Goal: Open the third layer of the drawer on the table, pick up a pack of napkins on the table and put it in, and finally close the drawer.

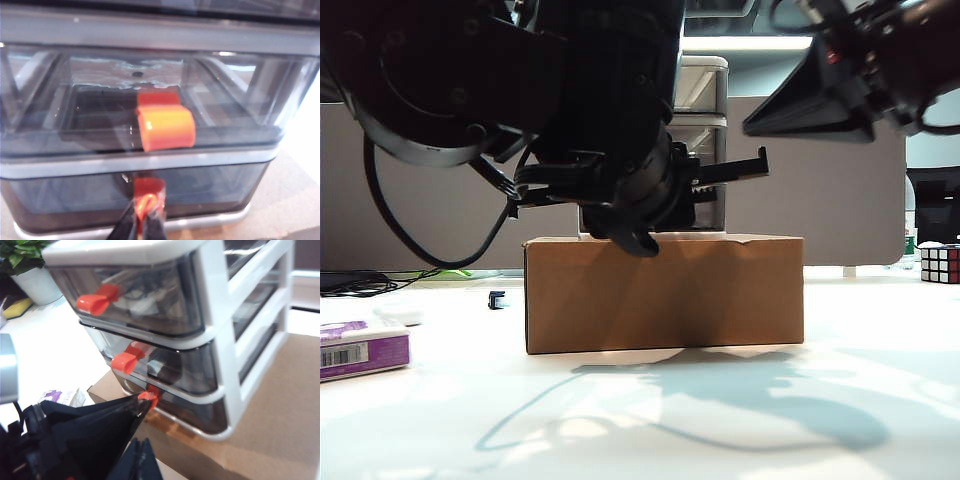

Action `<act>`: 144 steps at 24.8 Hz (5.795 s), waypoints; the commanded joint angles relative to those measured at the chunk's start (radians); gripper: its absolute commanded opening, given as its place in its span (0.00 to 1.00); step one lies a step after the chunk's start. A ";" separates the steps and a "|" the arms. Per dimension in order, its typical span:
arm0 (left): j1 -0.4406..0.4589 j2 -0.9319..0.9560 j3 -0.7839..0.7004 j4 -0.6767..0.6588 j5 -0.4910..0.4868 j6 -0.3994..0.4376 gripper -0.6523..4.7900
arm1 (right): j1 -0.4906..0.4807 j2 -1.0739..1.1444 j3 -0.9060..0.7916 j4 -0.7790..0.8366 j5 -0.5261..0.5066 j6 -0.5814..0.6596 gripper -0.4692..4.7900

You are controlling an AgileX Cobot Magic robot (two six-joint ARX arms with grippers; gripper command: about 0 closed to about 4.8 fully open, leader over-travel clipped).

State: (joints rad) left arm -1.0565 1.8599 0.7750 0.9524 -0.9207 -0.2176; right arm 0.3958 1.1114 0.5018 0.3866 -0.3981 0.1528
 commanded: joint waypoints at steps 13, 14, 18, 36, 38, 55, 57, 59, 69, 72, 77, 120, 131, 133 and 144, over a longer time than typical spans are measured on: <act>-0.065 -0.002 -0.002 -0.070 0.002 -0.050 0.11 | 0.001 0.186 0.141 0.103 -0.101 0.004 0.08; -0.071 -0.002 -0.010 -0.070 -0.003 -0.076 0.11 | 0.001 0.187 0.141 0.105 -0.101 0.004 0.08; -0.101 -0.003 -0.025 -0.077 -0.003 -0.138 0.11 | 0.000 0.188 0.141 0.105 -0.101 0.004 0.08; -0.164 -0.003 -0.025 -0.080 -0.111 -0.130 0.12 | 0.000 0.188 0.145 0.119 -0.102 0.005 0.08; -0.163 -0.003 -0.024 -0.075 -0.111 -0.108 0.25 | 0.000 0.188 0.145 0.116 -0.102 0.005 0.08; -0.045 -0.004 -0.024 0.083 0.002 0.079 0.29 | 0.000 0.188 0.145 0.111 -0.119 0.004 0.08; -0.036 -0.006 -0.024 0.083 0.002 0.079 0.29 | 0.000 0.188 0.145 0.111 -0.119 0.004 0.08; -0.031 -0.011 -0.024 0.080 0.001 0.095 0.29 | 0.000 0.188 0.145 0.111 -0.119 0.003 0.08; -0.033 -0.064 -0.030 0.064 0.024 0.123 0.29 | -0.001 0.188 0.145 0.092 -0.120 -0.008 0.08; -0.032 -0.064 -0.030 0.058 0.072 0.060 0.29 | -0.001 0.188 0.145 0.088 -0.120 -0.008 0.08; -0.024 -0.064 -0.029 0.018 0.073 0.059 0.37 | -0.001 0.188 0.145 0.088 -0.120 -0.009 0.08; 0.015 -0.057 0.034 -0.196 -0.013 -0.067 0.37 | -0.027 0.188 0.145 0.081 -0.121 -0.026 0.08; 0.056 -0.055 0.034 -0.196 0.054 -0.105 0.37 | -0.027 0.188 0.145 0.082 -0.121 -0.027 0.08; 0.056 -0.055 0.034 -0.196 0.064 -0.105 0.35 | -0.027 0.188 0.145 0.082 -0.121 -0.027 0.08; 0.062 -0.018 0.077 -0.188 0.087 -0.130 0.33 | -0.027 0.188 0.145 0.079 -0.121 -0.027 0.08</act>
State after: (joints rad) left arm -0.9955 1.8420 0.8429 0.7605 -0.8459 -0.3424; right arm 0.3691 1.3018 0.6411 0.4545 -0.5163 0.1299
